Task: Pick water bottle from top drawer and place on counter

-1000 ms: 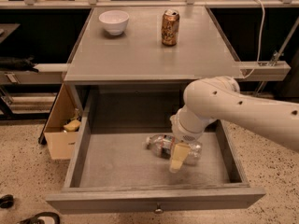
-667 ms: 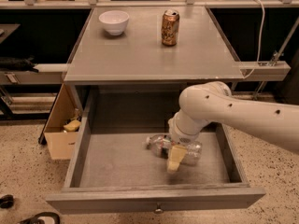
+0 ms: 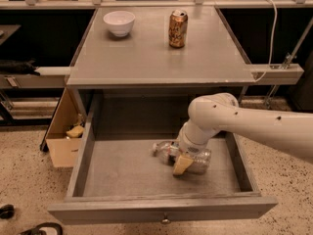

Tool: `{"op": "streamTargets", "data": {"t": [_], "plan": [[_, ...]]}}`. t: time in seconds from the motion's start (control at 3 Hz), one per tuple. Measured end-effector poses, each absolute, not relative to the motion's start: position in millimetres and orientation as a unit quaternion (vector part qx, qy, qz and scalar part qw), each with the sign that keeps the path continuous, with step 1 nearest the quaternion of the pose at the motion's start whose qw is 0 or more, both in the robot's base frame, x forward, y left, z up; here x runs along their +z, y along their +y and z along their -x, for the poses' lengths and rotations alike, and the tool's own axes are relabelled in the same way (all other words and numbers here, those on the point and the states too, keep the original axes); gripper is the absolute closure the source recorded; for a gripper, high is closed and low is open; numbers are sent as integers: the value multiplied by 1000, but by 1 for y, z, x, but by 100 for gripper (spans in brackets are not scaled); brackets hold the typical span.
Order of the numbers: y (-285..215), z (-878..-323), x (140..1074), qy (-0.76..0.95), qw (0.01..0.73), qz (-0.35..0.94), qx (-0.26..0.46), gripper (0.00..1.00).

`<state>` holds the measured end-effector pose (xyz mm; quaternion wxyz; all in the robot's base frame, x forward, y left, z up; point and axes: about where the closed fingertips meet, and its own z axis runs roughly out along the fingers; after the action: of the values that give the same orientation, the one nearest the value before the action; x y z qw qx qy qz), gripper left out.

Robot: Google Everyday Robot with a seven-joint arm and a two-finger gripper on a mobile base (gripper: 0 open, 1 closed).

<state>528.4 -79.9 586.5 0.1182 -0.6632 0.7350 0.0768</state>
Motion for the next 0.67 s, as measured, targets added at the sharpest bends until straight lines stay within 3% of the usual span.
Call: {"op": "streamTargets", "data": {"t": [0.33,0.67], "plan": [[-80,-528,591,735,118,663,77,65],[-88,-544,660,726,211,652,60,96]]}}
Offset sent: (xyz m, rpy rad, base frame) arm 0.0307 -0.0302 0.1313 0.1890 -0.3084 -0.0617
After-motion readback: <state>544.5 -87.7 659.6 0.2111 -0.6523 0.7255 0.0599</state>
